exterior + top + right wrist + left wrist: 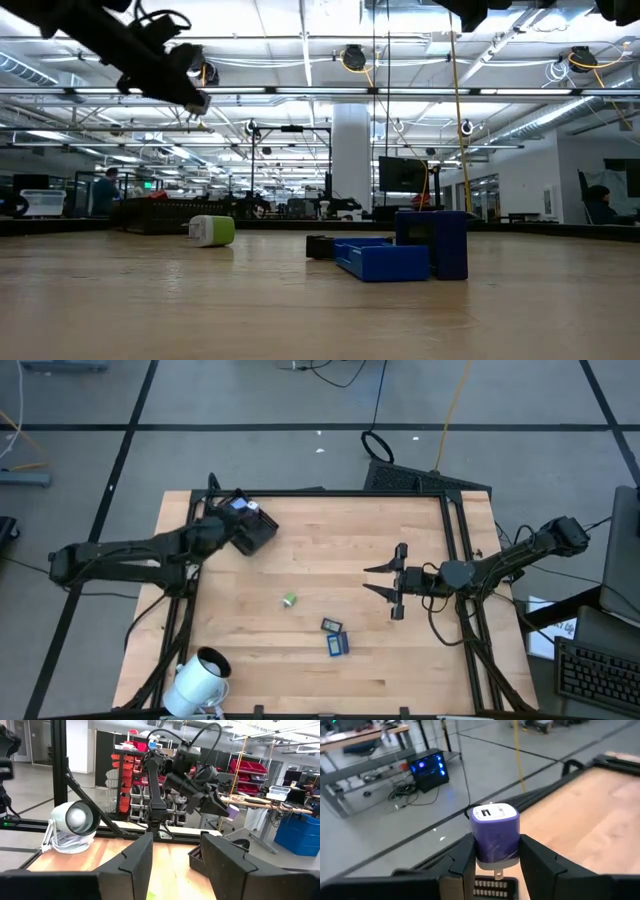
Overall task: Pick & Place Office items
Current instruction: Put the purple charger adapter into the top black bin
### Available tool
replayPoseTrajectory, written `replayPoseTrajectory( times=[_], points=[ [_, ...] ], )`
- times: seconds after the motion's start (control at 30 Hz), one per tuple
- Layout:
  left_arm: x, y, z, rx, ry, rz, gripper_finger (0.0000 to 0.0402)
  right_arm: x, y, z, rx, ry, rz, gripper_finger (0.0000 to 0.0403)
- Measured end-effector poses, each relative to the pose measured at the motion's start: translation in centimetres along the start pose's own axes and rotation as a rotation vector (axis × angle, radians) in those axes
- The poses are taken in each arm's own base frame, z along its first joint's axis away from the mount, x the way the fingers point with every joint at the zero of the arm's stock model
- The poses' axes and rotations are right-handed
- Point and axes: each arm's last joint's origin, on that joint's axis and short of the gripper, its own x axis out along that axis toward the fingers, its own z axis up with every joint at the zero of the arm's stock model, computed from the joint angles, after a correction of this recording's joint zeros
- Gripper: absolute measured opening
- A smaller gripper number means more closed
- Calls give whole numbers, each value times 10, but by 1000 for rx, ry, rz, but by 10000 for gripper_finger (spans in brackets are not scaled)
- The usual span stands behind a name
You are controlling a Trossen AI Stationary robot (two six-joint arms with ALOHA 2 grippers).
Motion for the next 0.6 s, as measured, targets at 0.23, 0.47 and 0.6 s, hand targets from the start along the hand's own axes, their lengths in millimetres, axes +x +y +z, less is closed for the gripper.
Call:
replayPoseTrajectory(
  times=[0.23,0.47,0.6],
  points=[
    [-2,36,-36,-162,12,157,122,0,0,-1,7,10,2,155],
    [4,59,-79,-429,139,363,123,0,0,-1,8,9,2,155],
    [6,65,-96,-499,175,428,123,0,0,-1,8,9,2,155]
  ],
)
